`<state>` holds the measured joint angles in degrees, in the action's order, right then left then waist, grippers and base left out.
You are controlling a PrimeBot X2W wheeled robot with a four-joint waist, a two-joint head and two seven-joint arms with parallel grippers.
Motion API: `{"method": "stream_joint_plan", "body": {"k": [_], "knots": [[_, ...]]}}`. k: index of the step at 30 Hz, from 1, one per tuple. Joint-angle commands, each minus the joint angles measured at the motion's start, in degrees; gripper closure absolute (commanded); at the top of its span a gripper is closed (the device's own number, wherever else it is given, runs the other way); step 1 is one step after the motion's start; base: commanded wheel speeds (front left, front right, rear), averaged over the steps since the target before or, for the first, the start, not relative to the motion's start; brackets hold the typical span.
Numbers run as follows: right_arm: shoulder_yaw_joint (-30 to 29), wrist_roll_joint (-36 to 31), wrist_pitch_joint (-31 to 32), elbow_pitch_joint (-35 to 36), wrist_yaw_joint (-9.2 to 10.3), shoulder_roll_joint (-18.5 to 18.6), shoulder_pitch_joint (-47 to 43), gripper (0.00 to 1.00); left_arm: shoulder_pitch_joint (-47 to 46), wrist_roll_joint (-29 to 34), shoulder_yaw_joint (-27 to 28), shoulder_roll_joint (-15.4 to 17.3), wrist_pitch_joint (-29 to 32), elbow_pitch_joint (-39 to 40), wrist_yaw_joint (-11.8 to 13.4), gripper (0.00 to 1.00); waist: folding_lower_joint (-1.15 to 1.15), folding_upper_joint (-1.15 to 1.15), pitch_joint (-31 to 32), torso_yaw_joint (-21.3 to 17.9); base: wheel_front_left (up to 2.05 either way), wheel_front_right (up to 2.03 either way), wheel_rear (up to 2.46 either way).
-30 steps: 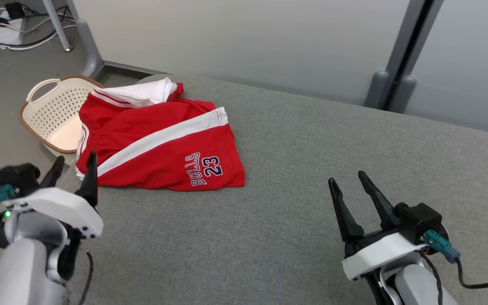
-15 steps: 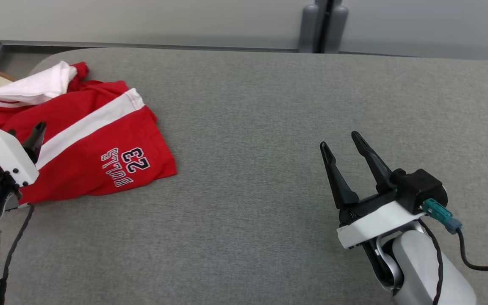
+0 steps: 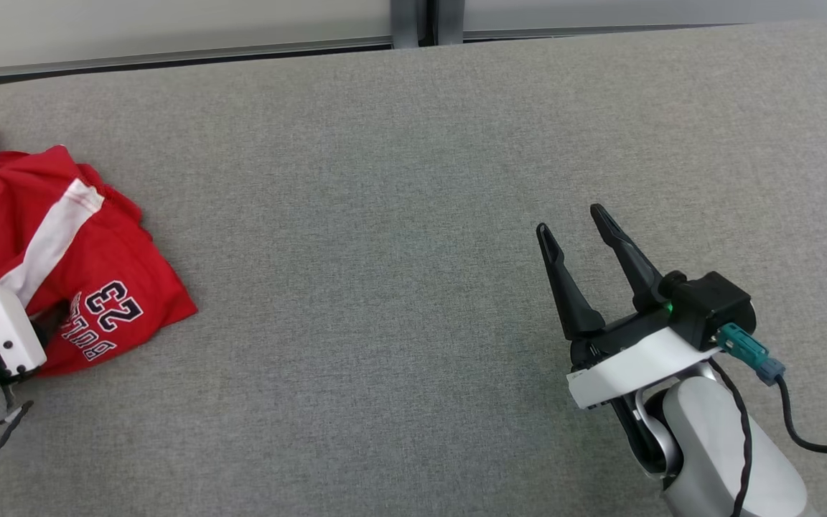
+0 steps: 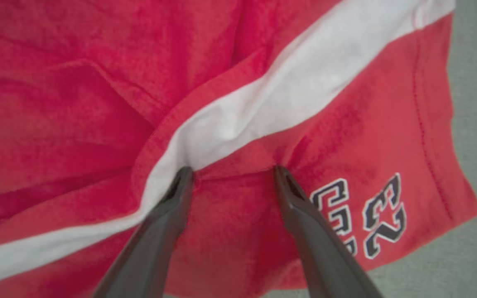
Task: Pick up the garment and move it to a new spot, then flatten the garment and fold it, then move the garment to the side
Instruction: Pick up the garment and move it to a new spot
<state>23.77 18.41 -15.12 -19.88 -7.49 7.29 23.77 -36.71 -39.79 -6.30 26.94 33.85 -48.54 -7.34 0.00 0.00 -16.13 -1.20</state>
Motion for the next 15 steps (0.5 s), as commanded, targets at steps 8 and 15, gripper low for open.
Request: {"method": "stream_joint_plan", "body": {"k": [8, 15], "knots": [[-0.4, 0.1, -0.1, -0.4, 0.0, 0.1, -0.2, 0.0, 0.7, -4.1, -5.4, 2.3, -1.6, 1.4, -0.2, 1.0, 0.0, 0.0, 1.5, 0.5, 0.0, 0.0, 0.0], [-1.3, 0.2, -0.1, -0.5, 0.0, -0.8, -1.8, 0.0, -1.1, -4.5, -9.6, 5.9, -4.7, 7.6, -0.2, 1.0, 0.0, 0.0, 5.1, 1.1, 0.0, 0.0, 0.0]]}}
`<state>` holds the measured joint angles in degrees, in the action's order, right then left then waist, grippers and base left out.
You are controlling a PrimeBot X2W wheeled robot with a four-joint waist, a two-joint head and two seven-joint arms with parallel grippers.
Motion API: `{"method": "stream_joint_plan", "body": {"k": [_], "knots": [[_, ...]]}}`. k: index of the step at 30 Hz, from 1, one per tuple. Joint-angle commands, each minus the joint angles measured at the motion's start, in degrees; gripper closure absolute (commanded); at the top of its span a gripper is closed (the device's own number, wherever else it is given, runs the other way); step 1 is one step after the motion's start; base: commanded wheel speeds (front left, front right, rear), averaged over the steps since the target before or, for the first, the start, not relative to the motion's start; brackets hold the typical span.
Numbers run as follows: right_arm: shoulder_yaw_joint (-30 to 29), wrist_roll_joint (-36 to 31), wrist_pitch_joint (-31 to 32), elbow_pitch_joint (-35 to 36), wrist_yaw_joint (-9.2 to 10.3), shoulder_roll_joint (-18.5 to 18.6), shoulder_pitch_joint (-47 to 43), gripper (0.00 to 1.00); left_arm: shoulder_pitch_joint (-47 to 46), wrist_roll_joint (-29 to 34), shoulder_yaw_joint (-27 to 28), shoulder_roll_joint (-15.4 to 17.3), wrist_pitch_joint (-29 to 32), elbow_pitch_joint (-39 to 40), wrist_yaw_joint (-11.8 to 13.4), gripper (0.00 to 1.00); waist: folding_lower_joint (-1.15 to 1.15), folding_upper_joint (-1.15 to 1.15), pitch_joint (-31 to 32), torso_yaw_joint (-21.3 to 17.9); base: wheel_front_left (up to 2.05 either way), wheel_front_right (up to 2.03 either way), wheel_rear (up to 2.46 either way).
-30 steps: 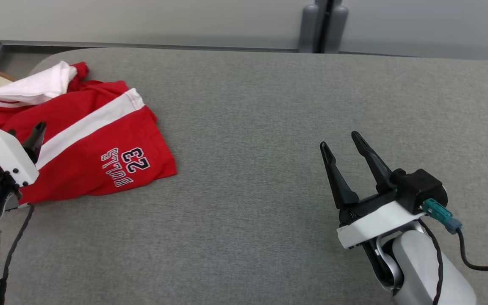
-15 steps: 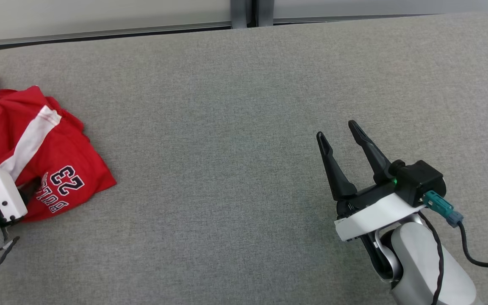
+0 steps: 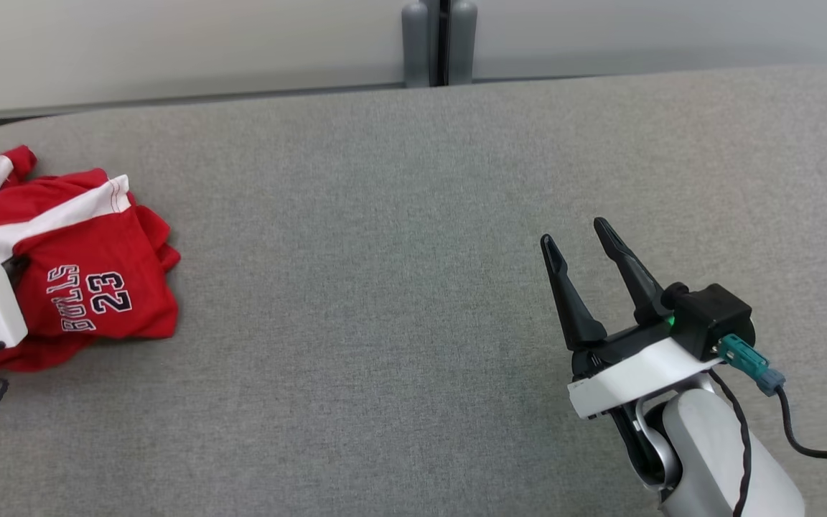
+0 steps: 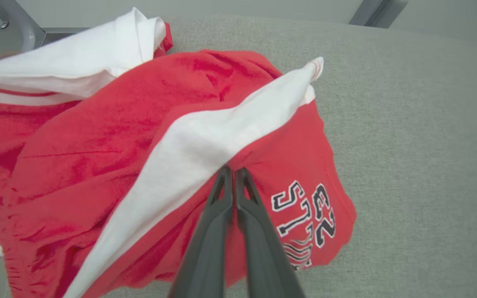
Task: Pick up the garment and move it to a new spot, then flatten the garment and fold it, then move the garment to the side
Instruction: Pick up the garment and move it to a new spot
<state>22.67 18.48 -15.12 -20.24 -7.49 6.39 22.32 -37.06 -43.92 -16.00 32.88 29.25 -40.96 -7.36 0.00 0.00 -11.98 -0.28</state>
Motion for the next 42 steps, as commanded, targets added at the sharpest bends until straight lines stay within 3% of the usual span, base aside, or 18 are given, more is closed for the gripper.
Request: {"method": "stream_joint_plan", "body": {"k": [1, 10, 16, 23, 29, 30, 31, 32, 35, 42], "knots": [[-0.4, 0.3, -0.1, -0.1, 0.0, -0.1, -0.7, 0.0, -0.9, -0.8, -0.5, 0.5, -0.3, 1.3, -0.2, 1.0, 0.0, 0.0, 1.7, 0.2, 0.0, 0.0, 0.0], [-3.0, 0.1, -0.1, -0.1, 0.0, -0.2, -4.0, 0.0, -0.9, -3.8, -5.0, 3.2, -0.7, 20.1, -0.1, 1.0, 0.0, 0.0, 8.1, -1.2, 0.0, 0.0, 0.0], [-4.4, -0.5, -0.1, 0.8, 0.0, 0.0, -4.6, 0.0, 0.0, -4.5, -7.2, 1.0, 0.1, 32.3, 0.5, 1.0, 0.0, 0.0, 9.3, -4.9, 0.0, 0.0, 0.0], [-5.5, -0.6, -0.1, 1.8, 0.0, -0.1, -5.0, 0.0, 2.9, -1.2, -12.2, -4.9, -2.1, 38.7, 3.0, 1.0, 0.0, 0.0, 7.8, -10.7, 0.0, 0.0, 0.0], [-5.5, -0.2, -0.1, 1.8, 0.0, -0.7, -4.5, 0.0, 6.1, 5.5, -19.5, -14.8, -10.9, 30.8, 5.6, 1.0, 0.0, 0.0, 5.3, -14.9, 0.0, 0.0, 0.0], [-5.4, -0.2, -0.1, 1.9, 0.0, -0.8, -4.4, 0.0, 6.5, 6.8, -21.0, -16.8, -12.5, 28.5, 5.9, 0.8, 0.0, 0.0, 5.0, -15.3, 0.0, 0.0, 0.0], [-5.4, -0.2, -0.1, 1.8, 0.0, -0.8, -4.3, 0.0, 7.0, 7.7, -22.3, -18.5, -14.1, 26.2, 5.8, 0.29, 0.0, 0.0, 4.7, -15.6, 0.0, 0.0, 0.0], [-5.4, -0.2, -0.1, 1.7, 0.0, -0.8, -4.2, 0.0, 7.4, 8.7, -23.7, -19.9, -15.3, 23.8, 5.7, 0.0, 0.0, 0.0, 4.5, -15.8, 0.0, 0.0, 0.0], [-5.7, -0.3, -0.1, 1.5, 0.0, -0.4, -4.3, 0.0, 7.5, 9.9, -26.8, -24.5, -20.0, 17.0, 4.1, 0.0, 0.0, 0.0, 4.3, -15.0, 0.0, 0.0, 0.0], [-5.5, -0.3, -0.1, 1.3, 0.0, 0.3, -5.2, 0.0, 6.2, 10.6, -24.6, -23.9, -28.5, 15.2, 4.1, 0.0, 0.0, 0.0, 6.2, -10.2, 0.0, 0.0, 0.0]]}}
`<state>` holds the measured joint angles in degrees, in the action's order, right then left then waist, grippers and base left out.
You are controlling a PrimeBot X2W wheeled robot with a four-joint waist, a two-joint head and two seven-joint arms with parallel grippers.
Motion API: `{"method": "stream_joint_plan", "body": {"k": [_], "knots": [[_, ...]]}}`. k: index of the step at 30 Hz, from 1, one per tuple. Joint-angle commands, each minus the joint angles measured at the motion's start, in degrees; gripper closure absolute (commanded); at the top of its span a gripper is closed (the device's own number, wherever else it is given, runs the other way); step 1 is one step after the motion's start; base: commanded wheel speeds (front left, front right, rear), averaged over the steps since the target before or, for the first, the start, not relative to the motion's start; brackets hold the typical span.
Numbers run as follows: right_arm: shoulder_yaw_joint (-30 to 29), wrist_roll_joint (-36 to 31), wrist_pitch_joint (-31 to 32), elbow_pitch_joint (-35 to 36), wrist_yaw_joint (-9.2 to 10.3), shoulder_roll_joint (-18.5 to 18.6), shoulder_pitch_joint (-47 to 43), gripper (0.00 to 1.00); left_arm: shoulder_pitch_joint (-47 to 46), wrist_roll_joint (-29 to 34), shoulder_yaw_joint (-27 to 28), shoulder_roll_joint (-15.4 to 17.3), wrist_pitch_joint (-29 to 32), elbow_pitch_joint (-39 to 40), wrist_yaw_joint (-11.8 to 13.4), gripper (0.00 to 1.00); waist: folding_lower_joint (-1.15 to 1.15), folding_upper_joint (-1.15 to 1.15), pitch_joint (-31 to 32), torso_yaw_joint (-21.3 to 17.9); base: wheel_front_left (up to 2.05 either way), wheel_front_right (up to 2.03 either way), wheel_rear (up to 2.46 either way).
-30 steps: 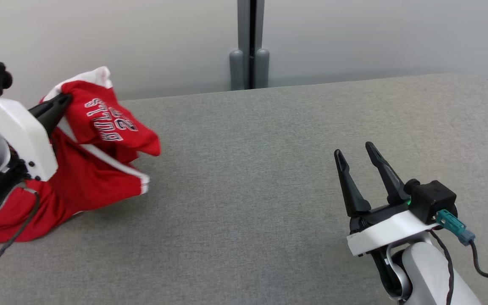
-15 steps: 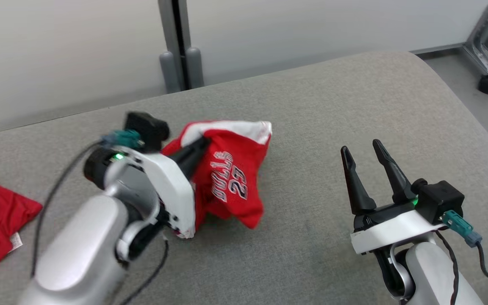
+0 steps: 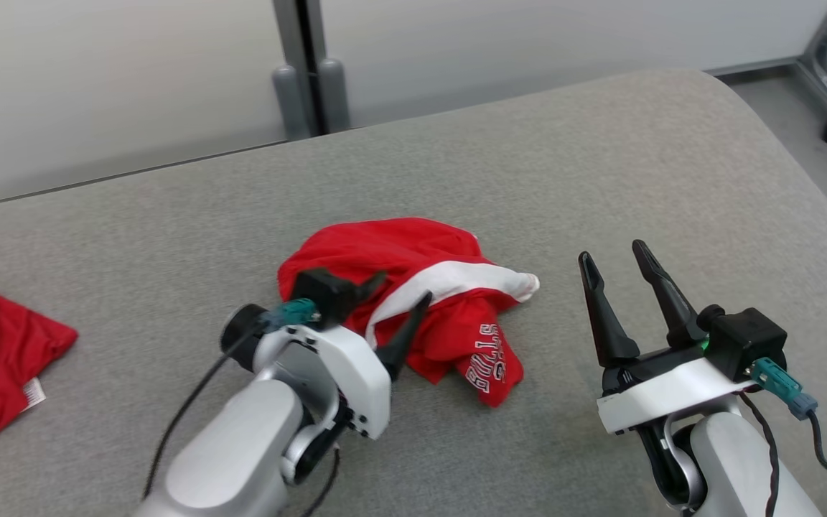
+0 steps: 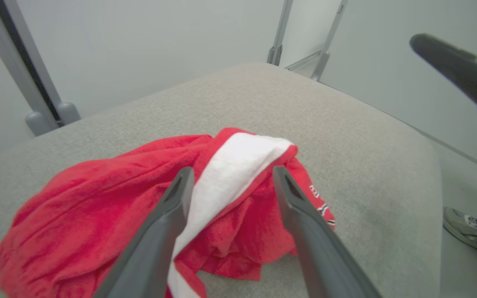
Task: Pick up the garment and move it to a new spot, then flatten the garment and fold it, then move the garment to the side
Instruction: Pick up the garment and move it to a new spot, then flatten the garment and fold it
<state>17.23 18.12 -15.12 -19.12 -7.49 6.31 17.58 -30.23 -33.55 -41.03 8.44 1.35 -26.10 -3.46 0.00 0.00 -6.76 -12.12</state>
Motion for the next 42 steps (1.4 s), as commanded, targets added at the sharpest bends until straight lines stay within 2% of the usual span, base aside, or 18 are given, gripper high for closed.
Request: {"method": "stream_joint_plan", "body": {"k": [1, 5, 13, 17, 22, 34, 37, 42], "knots": [[-0.1, 0.1, -0.1, 0.1, 0.0, 0.4, -0.4, 0.0, -0.7, 0.3, 0.5, 0.5, -0.6, 0.3, 0.2, 0.0, 0.0, 0.0, 1.0, 1.6, 0.0, 0.0, 0.0], [-0.6, -0.1, -0.1, 0.2, 0.0, 0.7, -1.3, 0.0, 0.8, 0.5, 3.2, 4.0, -4.6, 3.4, 1.7, 0.0, 0.0, 0.0, 2.5, 4.5, 0.0, 0.0, 0.0], [-2.5, -0.3, -0.1, 0.4, 0.0, 2.2, -4.0, 0.0, 10.0, -0.9, 10.1, 10.6, -12.3, 9.7, 7.5, 0.0, 0.0, 0.0, 6.1, 7.7, 0.0, 0.0, 0.0], [-3.2, -0.3, -0.1, 1.0, 0.0, 3.1, -5.8, 0.0, 16.2, -2.5, 13.3, 11.6, -14.7, 12.5, 10.3, 0.0, 0.0, 0.0, 6.9, 8.1, 0.0, 0.0, 0.0], [-5.4, -0.2, -0.1, 2.4, 0.0, 2.5, -7.7, 0.0, 22.9, -2.9, 17.5, 10.6, -16.3, 15.9, 13.2, 0.0, 0.0, 0.0, 7.3, 8.1, 0.0, 0.0, 0.0], [-6.2, -0.9, 0.4, 3.4, 0.0, 2.1, -9.7, 0.0, 29.0, 1.7, 21.8, 7.8, -16.6, 19.4, 14.6, 0.0, 0.0, 0.0, 7.5, 7.8, 0.0, 0.0, 0.0], [-6.2, -1.0, 0.4, 3.4, 0.0, 1.8, -9.6, 0.0, 29.1, 1.8, 20.9, 7.9, -16.3, 18.5, 13.6, 0.0, 0.0, 0.0, 7.3, 7.5, 0.0, 0.0, 0.0], [-5.6, -1.1, 0.8, 3.5, 0.0, 1.5, -8.0, 0.0, 25.4, -0.4, 17.5, 7.5, -8.7, 15.2, 10.3, 0.0, 0.0, 0.0, 6.2, 6.6, 0.0, 0.0, 0.0]]}}
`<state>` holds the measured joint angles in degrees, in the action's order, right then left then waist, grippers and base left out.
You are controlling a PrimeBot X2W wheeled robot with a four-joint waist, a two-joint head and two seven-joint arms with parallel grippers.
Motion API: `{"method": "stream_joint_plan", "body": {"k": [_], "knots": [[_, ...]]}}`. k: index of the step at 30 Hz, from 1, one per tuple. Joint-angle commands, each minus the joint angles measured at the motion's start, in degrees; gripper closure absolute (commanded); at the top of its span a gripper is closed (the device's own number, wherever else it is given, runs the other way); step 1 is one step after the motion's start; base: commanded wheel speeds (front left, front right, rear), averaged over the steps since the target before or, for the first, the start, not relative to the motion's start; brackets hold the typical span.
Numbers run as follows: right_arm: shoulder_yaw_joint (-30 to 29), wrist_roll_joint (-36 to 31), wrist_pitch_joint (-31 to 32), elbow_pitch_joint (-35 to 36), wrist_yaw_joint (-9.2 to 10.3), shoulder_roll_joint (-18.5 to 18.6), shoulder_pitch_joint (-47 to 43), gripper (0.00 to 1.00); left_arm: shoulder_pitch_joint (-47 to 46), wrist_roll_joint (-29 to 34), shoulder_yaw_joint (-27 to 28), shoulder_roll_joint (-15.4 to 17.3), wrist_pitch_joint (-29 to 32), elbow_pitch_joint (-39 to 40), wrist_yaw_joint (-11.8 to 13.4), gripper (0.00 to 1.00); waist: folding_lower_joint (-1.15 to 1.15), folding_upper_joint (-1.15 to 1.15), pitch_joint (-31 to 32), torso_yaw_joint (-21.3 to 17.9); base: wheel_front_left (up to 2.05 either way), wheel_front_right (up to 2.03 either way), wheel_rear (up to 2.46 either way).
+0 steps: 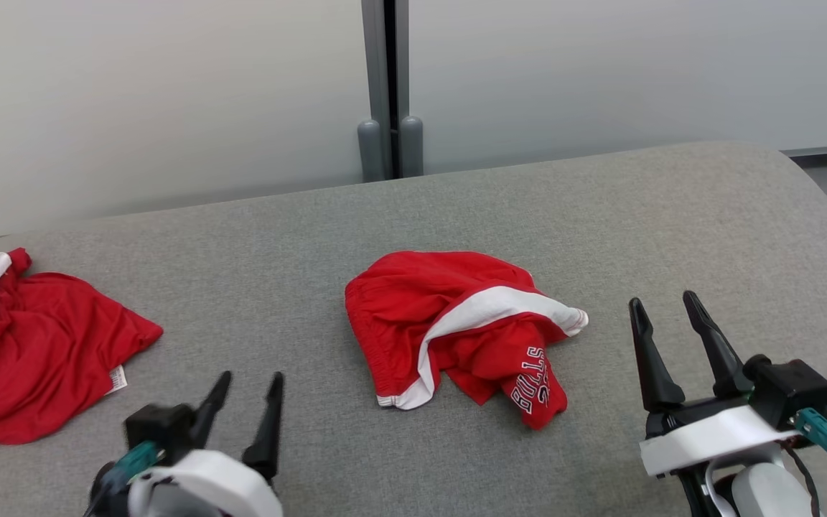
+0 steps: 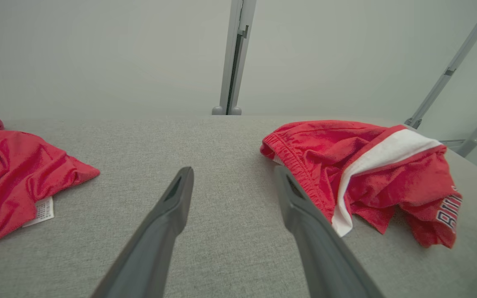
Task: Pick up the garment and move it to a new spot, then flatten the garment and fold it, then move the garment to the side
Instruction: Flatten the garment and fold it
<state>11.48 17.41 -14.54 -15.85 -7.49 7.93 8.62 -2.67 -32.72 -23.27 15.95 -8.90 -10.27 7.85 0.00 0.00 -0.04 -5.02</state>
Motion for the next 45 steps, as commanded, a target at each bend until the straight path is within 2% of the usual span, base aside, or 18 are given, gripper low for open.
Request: {"method": "stream_joint_plan", "body": {"k": [1, 4, 5, 10, 16, 20, 21, 22, 24, 25, 30, 35, 38, 42, 45], "knots": [[0.3, -0.2, 0.3, 0.3, 0.0, 0.0, 1.1, 0.0, -2.7, -1.3, -1.6, -0.1, 3.5, -1.6, -2.2, 0.0, 0.0, 0.0, -0.8, -0.8, 0.0, 0.0, 0.0], [0.6, 0.0, 0.2, 0.2, 0.0, 0.1, 2.0, 0.0, -5.6, -2.1, -4.7, -0.4, 9.3, -4.9, -5.3, 0.0, 0.0, 0.0, -1.8, -2.1, 0.0, 0.0, 0.0], [0.6, 0.0, 0.2, 0.2, 0.0, 0.1, 2.0, 0.0, -5.6, -2.1, -4.7, -0.4, 9.3, -4.9, -5.3, 0.0, 0.0, 0.0, -1.8, -2.1, 0.0, 0.0, 0.0], [1.1, 0.0, 0.0, -0.1, 0.0, -0.2, 3.3, 0.0, -9.9, -3.6, -7.7, -2.1, 14.8, -10.3, -8.9, 0.0, 0.0, 0.0, -3.7, -4.8, 0.0, 0.0, 0.0], [1.2, 0.4, -0.4, -0.7, 0.0, -0.6, 4.5, 0.0, -14.1, -4.5, -9.5, -4.3, 16.3, -16.5, -11.9, 0.0, 0.0, 0.0, -5.5, -7.6, 0.0, 0.0, 0.0], [1.1, 0.6, -0.6, -1.2, 0.0, -0.8, 4.7, 0.0, -15.6, -5.3, -9.6, -5.1, 15.5, -19.9, -12.8, 0.0, 0.0, 0.0, -6.0, -8.1, 0.0, 0.0, 0.0], [1.0, 0.6, -0.6, -1.3, 0.0, -0.8, 4.8, 0.0, -15.9, -5.5, -9.6, -5.2, 15.2, -20.7, -13.1, 0.07, 0.0, 0.0, -6.0, -8.0, 0.0, 0.0, 0.0], [1.0, 0.6, -0.7, -1.4, 0.0, -0.9, 4.8, 0.0, -16.3, -5.5, -9.7, -5.2, 15.0, -21.7, -13.4, 0.39, 0.0, 0.0, -6.0, -7.9, 0.0, 0.0, 0.0], [1.1, 0.6, -0.7, -1.7, 0.0, -1.1, 4.9, 0.0, -17.0, -5.6, -10.1, -5.5, 14.5, -23.5, -13.7, 0.85, 0.0, 0.0, -6.0, -7.6, 0.0, 0.0, 0.0], [1.1, 0.6, -0.7, -1.8, 0.0, -1.1, 5.1, 0.0, -17.4, -5.8, -10.1, -5.7, 13.8, -24.1, -13.9, 1.0, 0.0, 0.0, -5.9, -7.4, 0.0, 0.0, 0.0], [1.0, 0.5, -0.7, -2.2, 0.0, -1.0, 4.8, 0.0, -18.4, -6.8, -10.4, -5.5, 12.0, -25.5, -14.7, 1.0, 0.0, 0.0, -5.2, -6.2, 0.0, 0.0, 0.0], [0.7, 0.2, -0.7, -2.2, 0.0, -0.7, 4.2, 0.0, -18.4, -7.9, -8.5, -2.4, 11.2, -23.5, -14.6, 1.0, 0.0, 0.0, -4.4, -5.0, 0.0, 0.0, 0.0], [0.7, 0.1, -0.7, -2.1, 0.0, -0.6, 3.9, 0.0, -16.5, -8.6, -7.3, 0.6, 12.7, -21.7, -13.7, 1.0, 0.0, 0.0, -4.1, -4.6, 0.0, 0.0, 0.0], [0.8, 0.1, -0.7, -1.9, 0.0, -0.1, 3.6, 0.0, -13.0, -10.1, -4.9, 5.2, 14.5, -18.4, -11.3, 1.0, 0.0, 0.0, -4.1, -4.2, 0.0, 0.0, 0.0], [0.8, 0.1, -0.7, -1.9, 0.0, 0.2, 3.7, 0.0, -10.8, -10.7, -4.3, 6.6, 15.1, -17.3, -10.2, 1.0, 0.0, 0.0, -4.3, -4.0, 0.0, 0.0, 0.0]]}}
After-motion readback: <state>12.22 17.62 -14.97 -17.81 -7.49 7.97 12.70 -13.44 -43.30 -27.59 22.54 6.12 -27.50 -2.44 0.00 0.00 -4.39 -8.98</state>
